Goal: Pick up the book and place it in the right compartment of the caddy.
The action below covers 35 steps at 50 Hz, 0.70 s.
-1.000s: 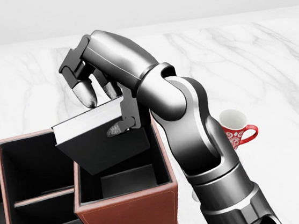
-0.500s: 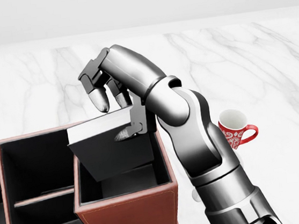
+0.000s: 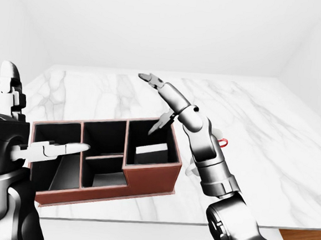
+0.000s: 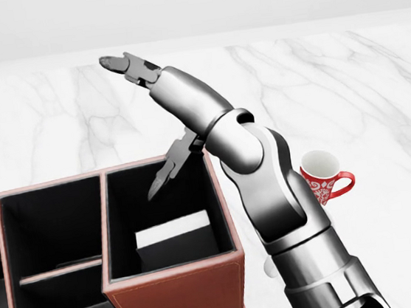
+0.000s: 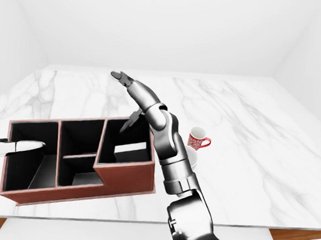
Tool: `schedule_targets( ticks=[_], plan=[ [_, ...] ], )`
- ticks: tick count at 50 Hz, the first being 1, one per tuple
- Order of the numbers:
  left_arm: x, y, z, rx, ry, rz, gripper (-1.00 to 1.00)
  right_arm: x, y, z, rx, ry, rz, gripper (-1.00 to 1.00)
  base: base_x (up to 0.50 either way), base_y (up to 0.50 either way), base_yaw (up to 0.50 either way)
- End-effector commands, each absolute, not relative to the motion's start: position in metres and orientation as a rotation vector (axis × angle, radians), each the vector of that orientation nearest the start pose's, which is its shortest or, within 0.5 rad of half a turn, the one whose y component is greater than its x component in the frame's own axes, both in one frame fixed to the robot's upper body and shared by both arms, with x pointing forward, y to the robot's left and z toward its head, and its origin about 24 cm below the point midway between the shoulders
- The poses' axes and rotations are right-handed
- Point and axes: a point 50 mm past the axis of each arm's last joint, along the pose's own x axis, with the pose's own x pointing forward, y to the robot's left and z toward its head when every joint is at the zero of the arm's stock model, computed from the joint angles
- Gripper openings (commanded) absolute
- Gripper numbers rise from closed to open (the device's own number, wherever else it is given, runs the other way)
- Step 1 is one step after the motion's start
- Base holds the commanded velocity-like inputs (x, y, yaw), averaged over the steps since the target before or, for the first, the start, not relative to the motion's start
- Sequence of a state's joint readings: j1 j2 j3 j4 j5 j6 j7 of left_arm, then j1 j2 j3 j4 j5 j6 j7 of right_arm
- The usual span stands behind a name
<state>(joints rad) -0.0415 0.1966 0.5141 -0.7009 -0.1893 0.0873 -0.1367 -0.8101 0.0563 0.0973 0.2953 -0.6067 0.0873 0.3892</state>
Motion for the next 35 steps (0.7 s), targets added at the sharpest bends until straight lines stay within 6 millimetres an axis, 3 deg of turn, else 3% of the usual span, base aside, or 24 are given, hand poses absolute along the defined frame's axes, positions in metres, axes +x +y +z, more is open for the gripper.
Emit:
schedule_targets(
  ticks=[1, 8, 12, 14, 15, 16, 22, 29, 35],
  plan=[
    [0.188, 0.247, 0.216, 0.206, -0.703, 0.220, 1.00, 0.354, -0.034, 0.196, -0.714, -0.352, 0.509, 1.00, 0.00, 0.00, 0.00],
    [0.188, 0.247, 0.215, 0.206, -0.697, 0.222, 1.00, 0.352, -0.033, 0.207, -0.722, -0.389, 0.513, 1.00, 0.00, 0.00, 0.00],
    [0.186, 0.247, 0.219, 0.213, -0.720, 0.222, 1.00, 0.348, -0.035, 0.241, -0.741, -0.495, 0.497, 1.00, 0.00, 0.00, 0.00],
    [0.184, 0.247, 0.224, 0.221, -0.742, 0.222, 1.00, 0.347, -0.040, 0.268, -0.752, -0.569, 0.471, 1.00, 0.00, 0.00, 0.00],
    [0.184, 0.247, 0.224, 0.222, -0.744, 0.222, 1.00, 0.347, -0.040, 0.269, -0.752, -0.573, 0.471, 1.00, 0.00, 0.00, 0.00],
    [0.183, 0.247, 0.230, 0.232, -0.772, 0.220, 1.00, 0.346, -0.044, 0.292, -0.756, -0.628, 0.442, 1.00, 0.00, 0.00, 0.00],
    [0.173, 0.243, 0.274, 0.288, -0.986, 0.200, 1.00, 0.352, -0.067, 0.357, -0.740, -0.730, 0.333, 1.00, 0.00, 0.00, 0.00],
    [0.166, 0.241, 0.326, 0.333, -1.208, 0.165, 1.00, 0.359, -0.098, 0.411, -0.629, -0.764, 0.194, 1.00, 0.00, 0.00, 0.00],
    [0.155, 0.240, 0.365, 0.347, -1.356, 0.138, 1.00, 0.356, -0.122, 0.444, -0.571, -0.783, 0.090, 1.00, 0.00, 0.00, 0.00]
  ],
)
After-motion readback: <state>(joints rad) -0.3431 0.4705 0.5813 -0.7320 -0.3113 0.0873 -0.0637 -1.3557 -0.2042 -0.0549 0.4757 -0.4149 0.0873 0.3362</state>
